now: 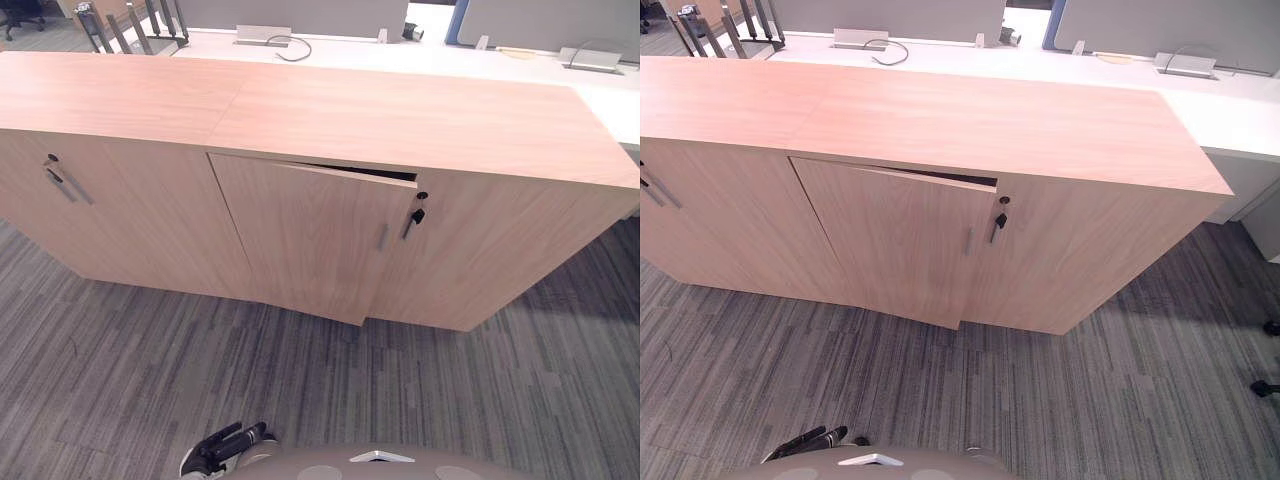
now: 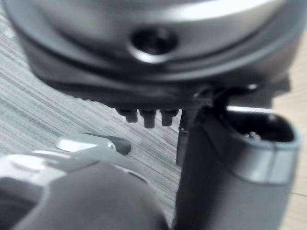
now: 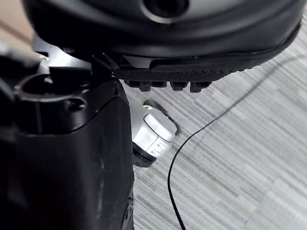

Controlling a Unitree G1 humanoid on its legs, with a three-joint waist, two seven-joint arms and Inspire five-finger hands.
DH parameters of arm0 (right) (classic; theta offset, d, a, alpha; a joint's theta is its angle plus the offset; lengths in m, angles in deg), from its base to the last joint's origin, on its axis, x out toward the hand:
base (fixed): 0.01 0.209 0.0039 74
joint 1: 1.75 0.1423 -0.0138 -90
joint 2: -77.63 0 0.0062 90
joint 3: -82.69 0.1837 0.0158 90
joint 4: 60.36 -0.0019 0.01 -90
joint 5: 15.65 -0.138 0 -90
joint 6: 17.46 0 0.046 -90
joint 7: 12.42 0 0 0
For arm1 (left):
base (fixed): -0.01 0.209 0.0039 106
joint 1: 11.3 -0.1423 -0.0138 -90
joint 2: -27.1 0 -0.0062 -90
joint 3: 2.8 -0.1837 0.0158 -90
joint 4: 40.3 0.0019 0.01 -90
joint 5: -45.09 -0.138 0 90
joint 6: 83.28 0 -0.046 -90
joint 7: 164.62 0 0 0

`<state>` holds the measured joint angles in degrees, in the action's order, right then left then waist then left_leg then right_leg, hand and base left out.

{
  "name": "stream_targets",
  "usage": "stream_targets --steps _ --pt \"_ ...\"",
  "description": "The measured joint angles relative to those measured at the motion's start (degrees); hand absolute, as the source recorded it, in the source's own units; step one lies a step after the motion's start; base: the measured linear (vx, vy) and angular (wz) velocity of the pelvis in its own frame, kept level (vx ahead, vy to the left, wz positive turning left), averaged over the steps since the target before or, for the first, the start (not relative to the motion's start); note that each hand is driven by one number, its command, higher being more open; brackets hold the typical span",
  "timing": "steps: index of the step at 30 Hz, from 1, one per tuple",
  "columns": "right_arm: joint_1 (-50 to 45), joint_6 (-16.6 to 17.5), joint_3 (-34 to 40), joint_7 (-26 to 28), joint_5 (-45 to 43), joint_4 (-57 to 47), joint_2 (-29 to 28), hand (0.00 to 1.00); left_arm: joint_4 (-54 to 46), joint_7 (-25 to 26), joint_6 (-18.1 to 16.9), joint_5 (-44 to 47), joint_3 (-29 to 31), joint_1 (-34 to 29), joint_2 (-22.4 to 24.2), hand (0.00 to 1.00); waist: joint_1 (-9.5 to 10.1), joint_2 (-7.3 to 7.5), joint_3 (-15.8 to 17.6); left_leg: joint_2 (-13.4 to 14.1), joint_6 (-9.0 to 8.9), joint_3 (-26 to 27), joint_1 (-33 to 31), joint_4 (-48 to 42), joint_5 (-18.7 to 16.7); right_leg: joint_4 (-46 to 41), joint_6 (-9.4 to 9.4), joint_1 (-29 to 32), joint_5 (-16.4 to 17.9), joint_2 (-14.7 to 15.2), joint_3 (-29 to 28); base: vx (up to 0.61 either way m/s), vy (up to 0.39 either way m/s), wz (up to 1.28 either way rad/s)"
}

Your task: Walk over to the cabinet, pick up the folder, carry it to the office cabinet, place the folder inside the office cabinet, then close the office cabinet door

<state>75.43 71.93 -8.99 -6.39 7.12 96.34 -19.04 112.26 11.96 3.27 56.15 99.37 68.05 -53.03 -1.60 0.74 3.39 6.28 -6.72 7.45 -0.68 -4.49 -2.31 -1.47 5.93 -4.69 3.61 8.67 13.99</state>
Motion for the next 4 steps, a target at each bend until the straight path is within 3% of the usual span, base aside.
stream_targets --steps 4 --pt "-2.06 -1.47 6.92 -2.23 -11.53 1.49 -1.34 1.00 0.06 -0.06 0.04 -0.47 -2.71 1.29 -0.47 1.00 -0.09 -0.42 -0.29 -0.56 0.28 0.55 3.17 3.29 0.77 0.68 0.16 -1.77 -0.20 0.22 -0.12 0.10 0.024 -0.04"
